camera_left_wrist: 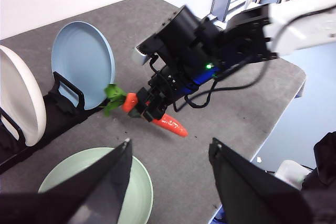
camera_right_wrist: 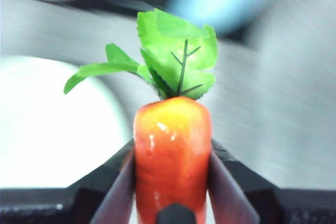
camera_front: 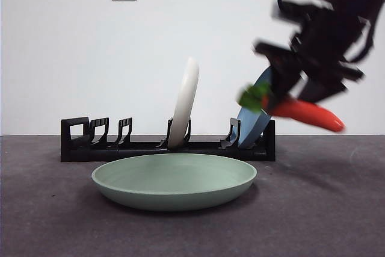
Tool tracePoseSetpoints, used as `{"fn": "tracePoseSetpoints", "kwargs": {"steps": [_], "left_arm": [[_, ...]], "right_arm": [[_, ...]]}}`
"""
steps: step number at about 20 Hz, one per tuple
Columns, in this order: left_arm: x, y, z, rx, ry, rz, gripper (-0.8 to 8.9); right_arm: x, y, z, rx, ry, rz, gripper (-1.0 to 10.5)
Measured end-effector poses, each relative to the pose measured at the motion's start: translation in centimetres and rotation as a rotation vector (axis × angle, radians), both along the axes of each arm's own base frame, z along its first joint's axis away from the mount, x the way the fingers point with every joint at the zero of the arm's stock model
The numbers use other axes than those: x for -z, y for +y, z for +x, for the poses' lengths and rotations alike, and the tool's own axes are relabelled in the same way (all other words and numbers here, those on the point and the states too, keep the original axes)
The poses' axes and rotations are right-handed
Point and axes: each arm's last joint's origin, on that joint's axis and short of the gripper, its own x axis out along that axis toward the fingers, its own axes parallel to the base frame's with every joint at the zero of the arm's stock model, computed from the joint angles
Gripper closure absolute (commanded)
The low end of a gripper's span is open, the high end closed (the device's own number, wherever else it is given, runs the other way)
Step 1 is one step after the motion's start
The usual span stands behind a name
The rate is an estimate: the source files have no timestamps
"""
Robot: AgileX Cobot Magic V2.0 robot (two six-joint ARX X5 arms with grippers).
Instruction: Take the green plate from the plate rack,put the plate on the table,take the carrot from the table,put the carrot in the plate
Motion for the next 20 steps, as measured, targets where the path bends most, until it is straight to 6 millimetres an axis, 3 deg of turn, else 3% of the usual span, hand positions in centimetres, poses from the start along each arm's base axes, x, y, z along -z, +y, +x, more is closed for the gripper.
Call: {"fn": "tracePoseSetpoints", "kwargs": {"steps": [4, 8, 12, 15, 17, 20], "left_arm": [[0.1, 0.0, 0.0, 0.0, 0.004, 0.009, 5.62], [0.2, 0.1, 0.0, 0.0, 0.012, 0.025, 5.62], [0.4, 0.2, -0.1, 0.0, 0.022, 0.044, 5.62], [0.6, 0.2, -0.1, 0.0, 0.031, 0.063, 5.62], [0.7, 0.3, -0.1, 0.0, 0.033, 0.068, 5.62], [0.7, 0.3, -0.1, 0.0, 0.037, 0.075, 5.62]], "right_arm": [[-0.2, 6.0, -1.9, -0.136, -0.093, 0.08, 9.6], [3.1, 10.8, -2.2, -0.191, -0.135, 0.081, 9.6], [7.8, 12.3, -1.3, -0.183, -0.067, 0.048, 9.6], [9.3, 12.4, -1.1, -0.171, -0.035, 0.033, 9.6], [9.2, 12.4, -1.0, -0.173, -0.036, 0.038, 8.2], [9.2, 12.4, -1.1, -0.173, -0.035, 0.038, 3.7]]}}
